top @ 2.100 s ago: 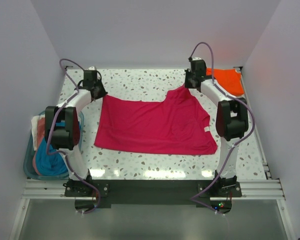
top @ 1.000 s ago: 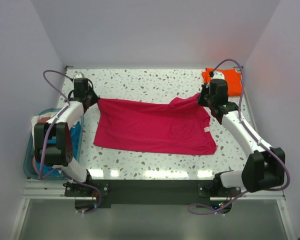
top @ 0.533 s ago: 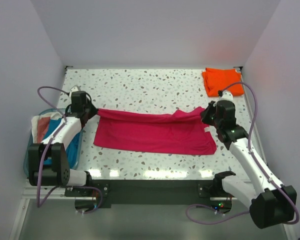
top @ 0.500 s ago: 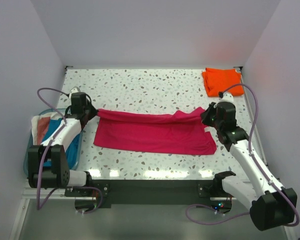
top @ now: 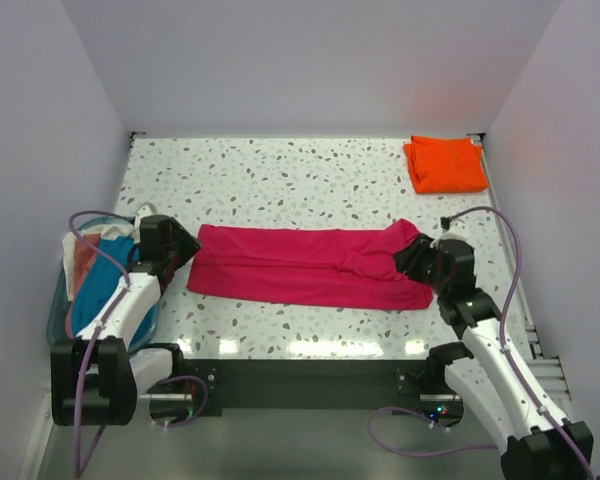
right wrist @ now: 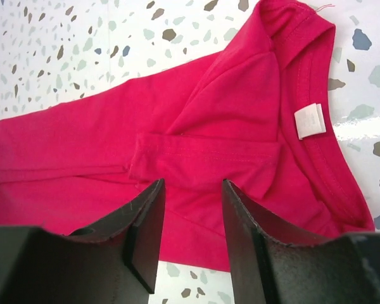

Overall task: Fold and stack the t-shirts
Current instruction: Fold the tshirt

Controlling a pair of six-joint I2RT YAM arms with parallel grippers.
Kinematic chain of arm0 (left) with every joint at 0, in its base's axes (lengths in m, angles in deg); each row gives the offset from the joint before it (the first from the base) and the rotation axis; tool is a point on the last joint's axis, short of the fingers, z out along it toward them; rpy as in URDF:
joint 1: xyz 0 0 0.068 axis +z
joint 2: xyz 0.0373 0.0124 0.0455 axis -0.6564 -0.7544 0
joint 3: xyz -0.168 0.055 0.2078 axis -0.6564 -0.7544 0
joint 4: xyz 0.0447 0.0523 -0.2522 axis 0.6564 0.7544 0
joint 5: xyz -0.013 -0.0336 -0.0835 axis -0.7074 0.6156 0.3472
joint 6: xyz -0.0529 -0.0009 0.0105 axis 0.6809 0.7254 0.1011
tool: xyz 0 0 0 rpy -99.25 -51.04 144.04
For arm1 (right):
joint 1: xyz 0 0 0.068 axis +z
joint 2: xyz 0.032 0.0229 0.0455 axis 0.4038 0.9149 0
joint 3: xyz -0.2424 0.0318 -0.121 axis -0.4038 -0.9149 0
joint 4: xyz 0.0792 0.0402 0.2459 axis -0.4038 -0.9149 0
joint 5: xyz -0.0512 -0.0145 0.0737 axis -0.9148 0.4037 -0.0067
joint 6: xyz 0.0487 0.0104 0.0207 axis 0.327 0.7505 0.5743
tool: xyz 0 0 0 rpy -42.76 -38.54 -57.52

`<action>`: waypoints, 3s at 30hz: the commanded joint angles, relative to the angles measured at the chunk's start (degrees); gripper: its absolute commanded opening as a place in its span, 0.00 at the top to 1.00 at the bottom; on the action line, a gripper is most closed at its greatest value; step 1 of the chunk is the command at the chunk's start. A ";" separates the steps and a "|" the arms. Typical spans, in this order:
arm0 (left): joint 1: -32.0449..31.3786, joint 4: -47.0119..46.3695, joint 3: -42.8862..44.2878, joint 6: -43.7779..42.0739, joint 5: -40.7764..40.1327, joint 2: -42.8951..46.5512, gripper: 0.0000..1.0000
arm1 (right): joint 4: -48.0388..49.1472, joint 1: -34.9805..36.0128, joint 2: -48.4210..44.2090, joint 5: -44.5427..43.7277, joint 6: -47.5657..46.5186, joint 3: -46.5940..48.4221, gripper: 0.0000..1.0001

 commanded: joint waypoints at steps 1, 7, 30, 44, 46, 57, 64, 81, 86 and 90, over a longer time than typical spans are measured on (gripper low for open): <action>0.37 -2.21 2.74 -0.52 1.23 2.42 0.47 | 3.61 0.14 1.10 1.13 -0.23 0.61 0.55; -3.84 -0.72 10.29 -2.11 1.69 -5.65 0.50 | 8.71 0.14 15.51 0.60 -3.04 6.14 0.55; -14.92 5.60 27.35 -4.74 -5.43 -33.87 0.69 | 2.30 1.72 47.26 -16.98 -0.41 22.50 0.60; -14.66 8.78 12.96 5.44 -11.16 -27.22 0.80 | -4.20 0.76 66.75 -11.28 -6.19 43.13 0.63; -14.66 8.25 10.58 7.37 -9.58 -23.53 0.80 | -6.12 1.02 72.73 -9.69 -7.26 50.95 0.63; -23.70 5.43 -2.97 15.03 0.80 -8.16 0.65 | -16.41 6.29 100.68 -3.97 -22.46 100.04 0.54; -25.74 12.63 5.79 2.22 -4.99 2.06 0.36 | -19.68 6.38 95.80 -12.04 -23.97 105.57 0.21; -35.58 21.78 29.29 -24.78 -7.37 -27.91 0.64 | -12.02 5.42 73.27 -16.80 -7.00 62.05 0.41; -37.68 24.51 28.32 -23.91 -10.00 -31.42 0.63 | -11.32 4.45 78.10 -15.49 -6.73 62.40 0.43; -38.65 23.46 25.43 -19.36 -8.87 -31.78 0.64 | -12.81 4.36 83.81 -14.08 -7.79 67.92 0.45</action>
